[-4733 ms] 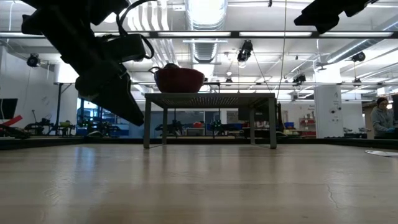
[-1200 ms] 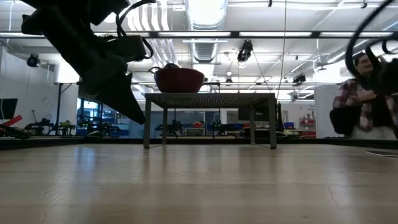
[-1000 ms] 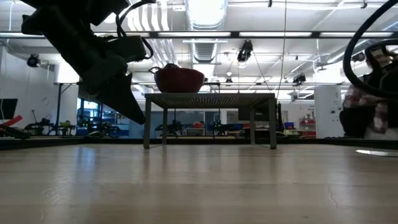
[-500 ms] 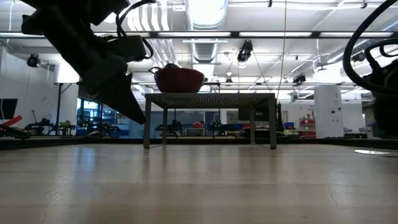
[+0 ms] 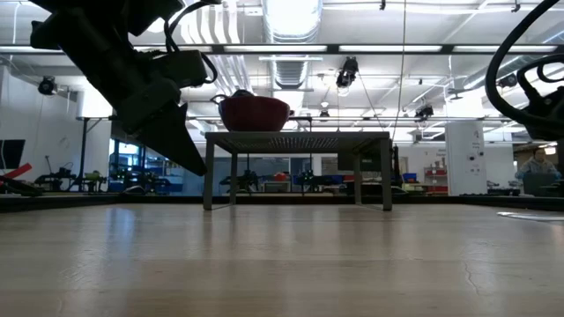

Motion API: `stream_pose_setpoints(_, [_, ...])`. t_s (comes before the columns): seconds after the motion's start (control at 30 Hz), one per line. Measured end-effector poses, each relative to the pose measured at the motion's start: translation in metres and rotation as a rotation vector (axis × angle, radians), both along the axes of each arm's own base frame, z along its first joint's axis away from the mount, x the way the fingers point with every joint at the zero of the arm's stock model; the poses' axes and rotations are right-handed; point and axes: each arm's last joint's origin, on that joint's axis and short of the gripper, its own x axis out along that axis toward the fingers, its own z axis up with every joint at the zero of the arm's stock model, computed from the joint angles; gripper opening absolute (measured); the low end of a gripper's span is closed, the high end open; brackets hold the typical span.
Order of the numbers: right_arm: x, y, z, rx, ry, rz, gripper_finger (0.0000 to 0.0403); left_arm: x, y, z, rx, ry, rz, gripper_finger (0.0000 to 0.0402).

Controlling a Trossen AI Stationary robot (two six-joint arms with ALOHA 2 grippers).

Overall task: Pick & Place Fruit
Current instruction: Put the silver knife on the shelf

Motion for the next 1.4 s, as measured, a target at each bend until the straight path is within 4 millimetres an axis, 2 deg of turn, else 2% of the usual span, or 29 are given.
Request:
stream_pose_setpoints(0.37, [0.0,0.001,0.001,0.025,0.017,0.003,0.0028,0.0,0.0,0.0,-0.005,-0.002,0.006,0.0321])
stream_pose_setpoints(0.77, [-0.002,0.0,0.002,0.03,0.022,0.005,0.0027,0.0,0.0,0.0,-0.005,-0.002,0.007,0.0321])
stream_pose_setpoints(1.0, [-0.006,-0.003,0.01,0.037,0.01,0.007,0.0027,0.0,0.0,0.0,-0.005,-0.002,0.007,0.0321])
stream_pose_setpoints(1.4, [-0.015,0.004,0.021,0.061,-0.031,0.033,0.0027,0.0,0.0,0.0,-0.005,-0.003,0.006,0.0321])
